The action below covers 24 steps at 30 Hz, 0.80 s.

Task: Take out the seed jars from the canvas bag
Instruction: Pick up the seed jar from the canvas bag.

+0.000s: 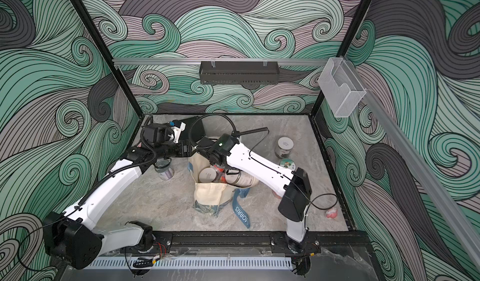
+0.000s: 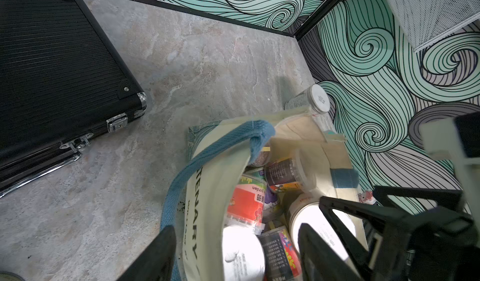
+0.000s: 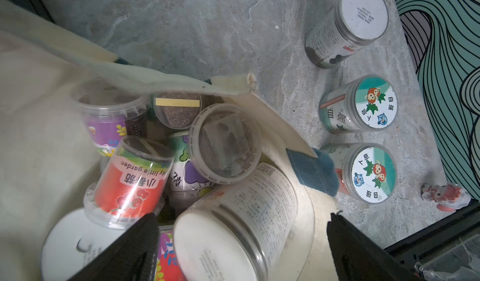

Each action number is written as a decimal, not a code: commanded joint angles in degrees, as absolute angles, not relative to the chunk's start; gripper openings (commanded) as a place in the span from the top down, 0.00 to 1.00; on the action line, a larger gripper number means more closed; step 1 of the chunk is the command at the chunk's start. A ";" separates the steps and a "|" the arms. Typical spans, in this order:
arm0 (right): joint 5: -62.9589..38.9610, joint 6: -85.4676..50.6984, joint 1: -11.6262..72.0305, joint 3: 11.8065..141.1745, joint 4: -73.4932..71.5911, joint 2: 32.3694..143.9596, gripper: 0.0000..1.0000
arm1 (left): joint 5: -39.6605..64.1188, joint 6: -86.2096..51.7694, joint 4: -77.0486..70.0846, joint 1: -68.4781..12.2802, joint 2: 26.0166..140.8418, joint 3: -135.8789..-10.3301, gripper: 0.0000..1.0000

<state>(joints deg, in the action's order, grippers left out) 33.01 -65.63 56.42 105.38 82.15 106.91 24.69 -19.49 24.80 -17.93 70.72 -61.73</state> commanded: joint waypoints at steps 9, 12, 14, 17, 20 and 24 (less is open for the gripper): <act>28.45 -70.54 59.06 100.32 82.71 110.61 0.01 | 25.21 -18.80 24.62 -18.41 69.86 -63.11 0.27; 27.17 -72.32 60.94 98.43 83.11 110.22 0.01 | 25.22 -18.81 24.63 -18.42 69.89 -63.11 0.27; 26.51 -73.24 61.51 97.50 83.38 109.98 0.01 | 25.22 -18.82 24.67 -18.45 69.90 -63.11 0.27; 26.46 -73.86 61.90 96.93 83.45 109.61 0.03 | 25.22 -18.81 24.62 -18.39 69.93 -63.11 0.27; 28.30 -73.75 61.86 97.59 83.52 109.62 0.09 | 25.21 -18.78 24.63 -18.46 70.02 -63.08 0.27; 30.11 -73.23 61.79 100.04 84.50 108.71 0.21 | 25.05 -18.79 24.65 -18.45 70.01 -63.02 0.27</act>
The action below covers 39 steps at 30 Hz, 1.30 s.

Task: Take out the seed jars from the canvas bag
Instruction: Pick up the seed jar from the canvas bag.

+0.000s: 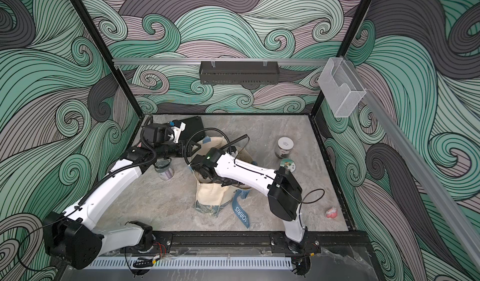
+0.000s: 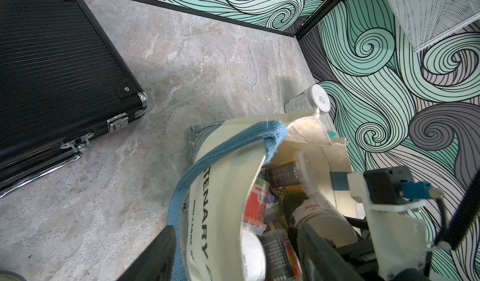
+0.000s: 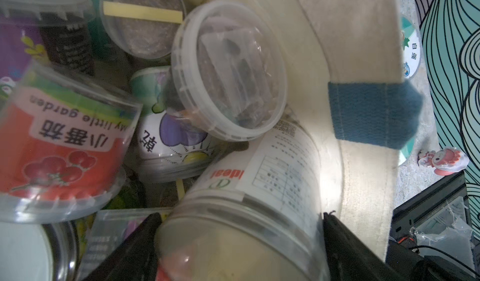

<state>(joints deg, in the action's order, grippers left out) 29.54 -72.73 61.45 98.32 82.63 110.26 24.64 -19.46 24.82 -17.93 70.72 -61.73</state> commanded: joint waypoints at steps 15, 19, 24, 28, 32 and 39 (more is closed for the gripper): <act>33.64 -70.59 60.21 106.73 84.55 99.02 0.32 | 24.96 -18.64 24.62 -18.53 70.13 -63.02 0.27; 32.05 -69.67 58.18 107.40 84.25 96.32 0.32 | 24.96 -18.68 24.61 -18.52 70.14 -63.02 0.27; 30.06 -67.97 54.67 106.38 81.76 91.35 0.31 | 24.96 -18.71 24.62 -18.54 70.07 -63.02 0.27; 30.32 -66.60 51.43 105.53 81.07 87.60 0.31 | 24.96 -18.64 24.69 -18.50 70.14 -63.02 0.27; 30.62 -65.06 46.74 104.36 81.00 84.01 0.31 | 24.96 -18.63 24.62 -18.63 70.13 -63.01 0.27; 29.77 -61.87 35.57 99.27 80.06 77.53 0.31 | 24.96 -18.63 24.67 -18.61 70.19 -63.02 0.27</act>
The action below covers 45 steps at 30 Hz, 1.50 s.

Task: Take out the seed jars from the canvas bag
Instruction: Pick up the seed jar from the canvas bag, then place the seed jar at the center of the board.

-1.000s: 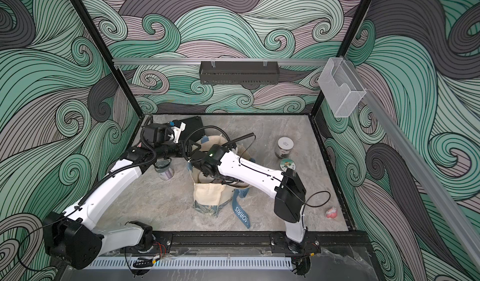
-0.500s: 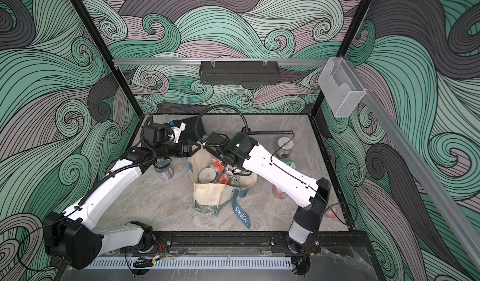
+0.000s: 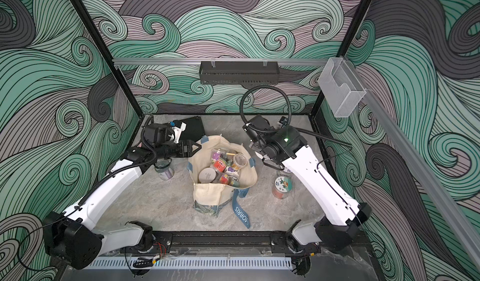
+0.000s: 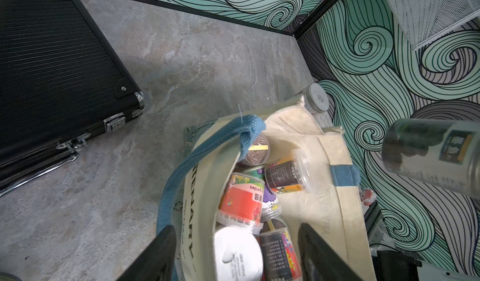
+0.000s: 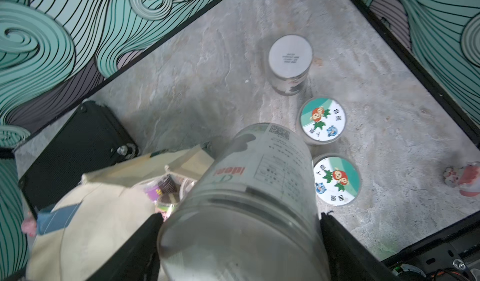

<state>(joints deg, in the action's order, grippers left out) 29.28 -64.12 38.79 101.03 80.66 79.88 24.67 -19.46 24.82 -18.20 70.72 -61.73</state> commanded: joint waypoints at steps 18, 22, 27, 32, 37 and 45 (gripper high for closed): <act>13.72 -54.28 -1.42 73.98 68.68 67.65 0.31 | 25.05 -18.63 24.62 -18.63 69.75 -63.02 0.27; 10.30 -54.05 -5.82 69.15 65.62 67.66 0.31 | 25.05 -18.63 24.69 -18.63 69.67 -63.02 0.27; 8.68 -53.75 -9.31 64.52 62.24 68.37 0.31 | 25.06 -18.63 24.66 -18.63 69.61 -63.02 0.27; 7.42 -52.69 -12.02 60.82 58.85 69.17 0.32 | 25.14 -18.76 24.55 -18.71 69.69 -62.93 0.27; 7.46 -51.73 -12.79 58.89 57.60 69.10 0.25 | 25.14 -18.83 24.47 -18.78 70.13 -62.93 0.27; 8.00 -50.21 -12.80 59.54 58.93 66.41 0.10 | 24.96 -18.82 24.29 -19.20 70.31 -62.67 0.27</act>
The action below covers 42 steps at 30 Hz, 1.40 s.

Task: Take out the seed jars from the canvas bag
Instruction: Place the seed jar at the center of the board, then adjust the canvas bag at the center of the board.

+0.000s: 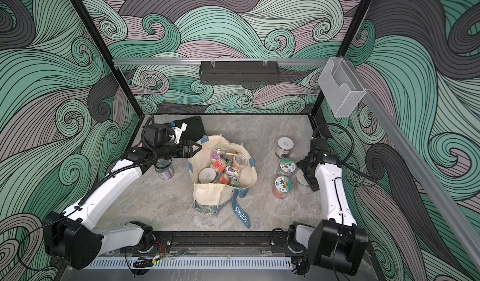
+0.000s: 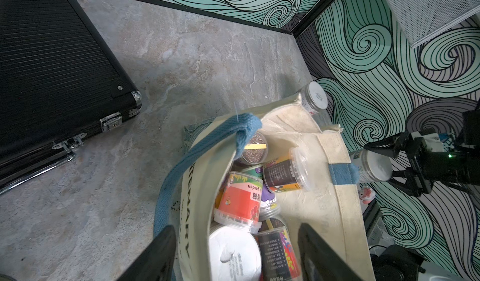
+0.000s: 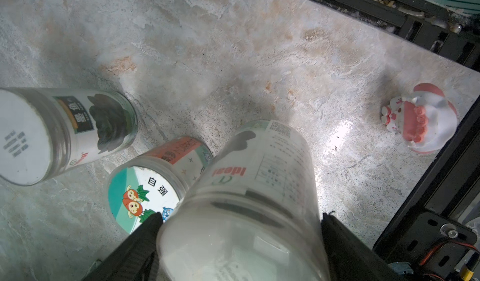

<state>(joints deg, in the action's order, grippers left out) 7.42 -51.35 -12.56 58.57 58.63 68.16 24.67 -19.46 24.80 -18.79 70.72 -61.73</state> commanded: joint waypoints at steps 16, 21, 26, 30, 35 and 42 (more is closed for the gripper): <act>2.98 -45.22 -12.60 63.56 60.27 63.88 0.01 | 23.29 -17.78 25.25 -20.54 69.77 -63.16 0.27; -3.05 -39.86 -8.26 64.43 55.49 58.37 0.04 | 14.83 -15.97 27.42 -22.68 64.79 -63.44 0.27; -20.42 -33.48 -1.96 61.03 42.02 53.47 0.14 | 9.71 -19.22 37.27 -23.99 62.54 -68.63 0.27; -27.27 -31.51 5.76 60.76 36.01 55.22 0.21 | 8.17 -23.59 42.81 -24.02 58.68 -66.72 0.27; -23.08 -27.15 15.36 62.90 37.74 60.02 0.30 | 6.54 -24.08 49.53 -24.03 54.87 -63.43 0.27; -17.38 -24.61 23.22 63.90 40.89 65.35 0.37 | 13.95 -27.37 47.46 -24.11 52.95 -59.81 0.28</act>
